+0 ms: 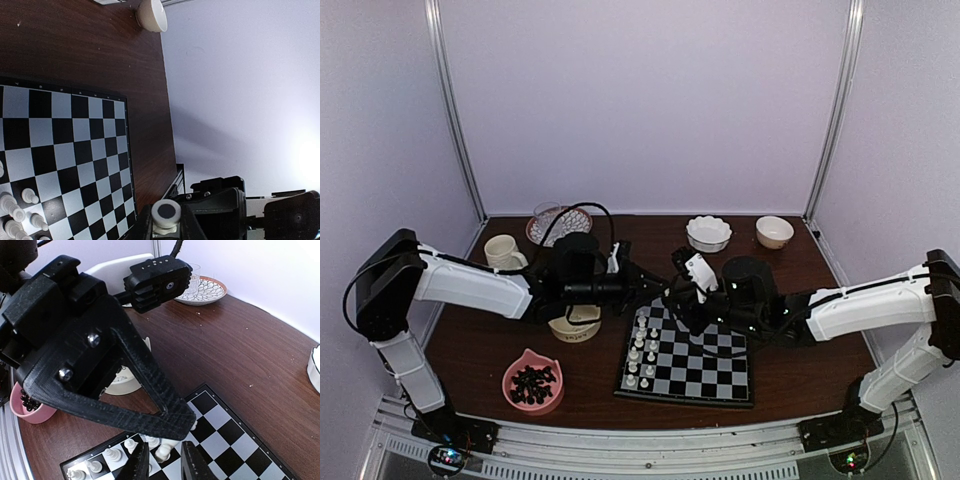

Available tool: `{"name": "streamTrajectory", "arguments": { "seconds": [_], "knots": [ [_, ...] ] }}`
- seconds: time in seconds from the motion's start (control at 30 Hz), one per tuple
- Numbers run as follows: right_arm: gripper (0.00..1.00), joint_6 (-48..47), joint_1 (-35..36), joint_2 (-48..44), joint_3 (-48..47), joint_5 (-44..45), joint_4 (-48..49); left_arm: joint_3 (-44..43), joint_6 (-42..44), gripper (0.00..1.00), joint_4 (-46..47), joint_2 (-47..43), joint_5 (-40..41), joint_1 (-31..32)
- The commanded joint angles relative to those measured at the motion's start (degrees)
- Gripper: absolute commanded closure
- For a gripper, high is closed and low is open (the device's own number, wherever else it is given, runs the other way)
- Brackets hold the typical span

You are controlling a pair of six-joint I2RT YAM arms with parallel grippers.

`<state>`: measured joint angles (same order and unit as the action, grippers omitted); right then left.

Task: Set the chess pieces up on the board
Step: Pass from the left arm to the right

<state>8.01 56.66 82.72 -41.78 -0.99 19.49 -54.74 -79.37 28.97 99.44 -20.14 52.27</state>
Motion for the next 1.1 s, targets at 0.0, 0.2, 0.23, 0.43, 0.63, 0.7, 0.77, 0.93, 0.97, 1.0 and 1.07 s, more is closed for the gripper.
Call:
{"name": "streamTrajectory", "arguments": {
  "seconds": [0.0, 0.2, 0.23, 0.43, 0.63, 0.7, 0.77, 0.93, 0.97, 1.0, 1.07],
  "knots": [
    [0.76, 0.86, 0.29, 0.68, -1.77, 1.88, -0.21, 0.43, -0.49, 0.86, 3.23, 0.84, 0.27, 0.96],
    [0.84, 0.96, 0.29, 0.11, -1.32, 3.45, -0.09, 0.18, -0.52, 0.86, 3.37, 0.98, 0.49, 1.48],
    [0.86, 0.88, 0.29, 0.01, -1.17, 3.72, -0.04, 0.16, -0.5, 0.86, 3.37, 1.02, 0.41, 1.56],
    [1.0, 0.87, 0.29, -0.43, -0.94, 3.46, -0.19, -0.1, -0.5, 0.84, 2.76, 1.05, 0.66, 1.68],
    [1.0, 0.82, 0.24, -1.47, -0.2, 3.57, -0.07, 0.25, -0.51, 0.79, 2.83, 1.03, 1.07, 1.96],
    [1.0, 0.82, 0.21, -1.82, 0.0, 3.94, 0.01, 0.33, -0.45, 0.77, 2.72, 0.98, 1.17, 1.95],
    [1.0, 0.78, 0.2, -2.09, 0.18, 4.44, 0.01, 0.31, -0.2, 0.76, 2.59, 0.86, 1.43, 1.96],
    [1.0, 0.79, 0.2, -2.6, 0.71, 5.11, 0.43, 0.55, 0.34, 0.71, 2.15, 0.85, 2.14, 1.96],
    [1.0, 0.78, 0.2, -2.69, 0.85, 5.26, 0.56, 0.59, 0.42, 0.7, 2.13, 0.85, 2.19, 1.9],
    [1.0, 0.8, 0.2, -2.75, 0.9, 5.34, 0.58, 0.68, 0.59, 0.69, 2.18, 0.85, 2.25, 1.92],
    [1.0, 0.69, 0.2, -2.82, 0.91, 5.6, 0.63, 0.69, 1.1, 0.66, 2.23, 0.85, 2.4, 1.96]
  ]
}}
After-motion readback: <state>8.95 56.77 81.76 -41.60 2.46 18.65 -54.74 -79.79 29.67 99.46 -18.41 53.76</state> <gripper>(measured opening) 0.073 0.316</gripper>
